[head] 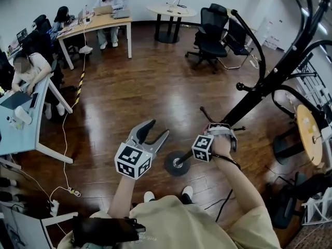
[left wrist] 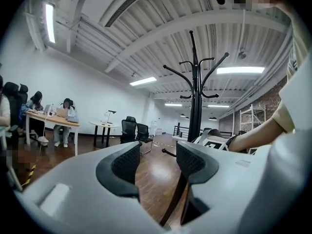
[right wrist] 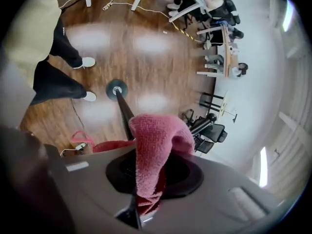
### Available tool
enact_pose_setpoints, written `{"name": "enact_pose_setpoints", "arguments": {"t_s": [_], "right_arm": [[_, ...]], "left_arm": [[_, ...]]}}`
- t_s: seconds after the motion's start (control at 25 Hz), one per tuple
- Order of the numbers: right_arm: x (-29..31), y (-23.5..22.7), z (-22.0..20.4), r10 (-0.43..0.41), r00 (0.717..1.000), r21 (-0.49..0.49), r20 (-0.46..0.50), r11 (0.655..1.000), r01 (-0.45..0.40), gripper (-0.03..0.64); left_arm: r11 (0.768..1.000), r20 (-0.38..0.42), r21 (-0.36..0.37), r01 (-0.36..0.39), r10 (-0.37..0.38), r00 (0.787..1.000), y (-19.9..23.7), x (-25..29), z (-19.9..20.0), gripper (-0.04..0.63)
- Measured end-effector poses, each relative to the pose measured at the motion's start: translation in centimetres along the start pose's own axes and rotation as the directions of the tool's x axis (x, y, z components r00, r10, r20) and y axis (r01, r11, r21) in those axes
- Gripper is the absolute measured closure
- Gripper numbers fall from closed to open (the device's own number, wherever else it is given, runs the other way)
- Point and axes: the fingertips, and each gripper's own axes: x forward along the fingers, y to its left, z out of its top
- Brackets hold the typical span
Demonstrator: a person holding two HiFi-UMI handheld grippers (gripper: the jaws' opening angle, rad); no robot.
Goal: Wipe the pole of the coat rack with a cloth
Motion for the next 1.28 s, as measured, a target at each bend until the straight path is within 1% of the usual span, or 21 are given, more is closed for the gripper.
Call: {"name": "enact_pose_setpoints", "arguments": {"t_s": [0.08, 0.12, 0.16, 0.2, 0.24, 0.28, 0.32, 0.36, 0.44, 0.48, 0.52, 0.56, 0.6, 0.72, 0.8, 0.88, 0.92, 1.0, 1.12, 1.2, 1.28], "right_arm": [[0.3, 0.4, 1.0, 0.064, 0.998, -0.017, 0.023, 0.998, -0.064, 0.563], [0.0, 0.1, 1.5, 0.071, 0.996, -0.023, 0.047, 0.997, -0.07, 0.561], [-0.9, -0.7, 1.8, 0.044, 0.996, -0.024, 0.072, 0.999, -0.043, 0.562], [-2.2, -2.2, 1.8, -0.016, 0.996, -0.019, 0.092, 1.0, 0.017, 0.562], [-3.8, -4.1, 1.6, -0.1, 0.989, -0.004, 0.106, 0.995, 0.101, 0.563], [-5.6, -6.4, 1.0, -0.199, 0.974, 0.017, 0.109, 0.98, 0.198, 0.561], [-7.5, -8.8, 0.1, -0.302, 0.948, 0.038, 0.098, 0.953, 0.3, 0.561], [-9.4, -11.1, -1.0, -0.401, 0.913, 0.055, 0.075, 0.916, 0.397, 0.561], [-12.7, -14.8, -3.1, -0.555, 0.832, 0.094, 0.02, 0.829, 0.551, 0.561], [-13.9, -16.2, -4.1, -0.605, 0.796, 0.108, -0.008, 0.791, 0.602, 0.561], [-14.7, -17.1, -5.2, -0.632, 0.774, 0.112, -0.036, 0.767, 0.632, 0.561], [-15.0, -17.7, -6.3, -0.633, 0.771, 0.106, -0.064, 0.764, 0.636, 0.561], [-14.7, -17.8, -7.5, -0.612, 0.785, 0.091, -0.095, 0.78, 0.619, 0.561], [-12.3, -16.8, -10.3, -0.498, 0.849, 0.013, -0.176, 0.861, 0.508, 0.561], [-10.0, -14.8, -9.5, -0.412, 0.897, -0.007, -0.16, 0.909, 0.416, 0.561], [-7.4, -12.0, -7.3, -0.301, 0.945, -0.034, -0.129, 0.954, 0.299, 0.561], [-5.9, -10.5, -6.1, -0.242, 0.963, -0.053, -0.118, 0.97, 0.238, 0.561], [-2.8, -8.4, -4.2, -0.157, 0.981, -0.093, -0.114, 0.985, 0.147, 0.561], [0.7, -6.6, -2.6, -0.085, 0.988, -0.108, -0.128, 0.992, 0.071, 0.561], [2.3, -6.4, -1.8, -0.051, 0.99, -0.071, -0.128, 0.997, 0.042, 0.561], [3.4, -7.2, -1.6, -0.049, 0.99, -0.009, -0.131, 0.999, 0.049, 0.561]], "left_arm": [[1.0, 0.003, -0.002, -0.011, 0.011, 1.0, 0.4, -0.3, 0.1, 0.367], [1.0, 0.005, -0.003, -0.016, 0.016, 1.0, 0.6, -0.4, 0.2, 0.367], [1.0, 0.007, -0.003, -0.022, 0.022, 1.0, 0.7, -0.6, 0.3, 0.367], [1.0, 0.01, -0.003, -0.027, 0.027, 1.0, 0.8, -0.7, 0.4, 0.367], [0.999, 0.014, -0.002, -0.032, 0.032, 0.999, 0.9, -0.8, 0.6, 0.367], [0.999, 0.018, -0.002, -0.036, 0.037, 0.999, 1.1, -1.0, 0.7, 0.367], [0.999, 0.021, -0.002, -0.041, 0.041, 0.999, 1.3, -1.0, 0.9, 0.367], [0.999, 0.024, -0.003, -0.046, 0.046, 0.999, 1.5, -1.1, 0.9, 0.367], [0.999, 0.025, -0.007, -0.051, 0.051, 0.998, 1.8, -1.3, 0.8, 0.367], [0.999, 0.025, -0.01, -0.053, 0.053, 0.998, 1.9, -1.4, 0.7, 0.367], [0.998, 0.024, -0.012, -0.054, 0.054, 0.998, 1.9, -1.4, 0.5, 0.367], [0.998, 0.023, -0.014, -0.054, 0.055, 0.998, 1.9, -1.4, 0.4, 0.367], [0.998, 0.023, -0.016, -0.054, 0.055, 0.998, 1.8, -1.4, 0.3, 0.367], [0.998, 0.026, -0.021, -0.053, 0.053, 0.998, 1.5, -1.3, 0.2, 0.367], [0.998, 0.026, -0.023, -0.053, 0.053, 0.998, 1.2, -1.4, 0.1, 0.367], [0.998, 0.025, -0.026, -0.057, 0.057, 0.998, 1.2, -1.6, -0.1, 0.367], [0.998, 0.024, -0.028, -0.062, 0.062, 0.998, 1.3, -1.9, -0.2, 0.367], [0.997, 0.023, -0.033, -0.076, 0.076, 0.997, 1.4, -2.4, -0.3, 0.367], [0.994, 0.02, -0.036, -0.099, 0.1, 0.995, 1.5, -3.4, -0.6, 0.367], [0.992, 0.016, -0.039, -0.123, 0.123, 0.992, 1.9, -4.3, -0.8, 0.367], [0.988, 0.014, -0.045, -0.148, 0.149, 0.989, 2.4, -5.3, -0.9, 0.367]]}}
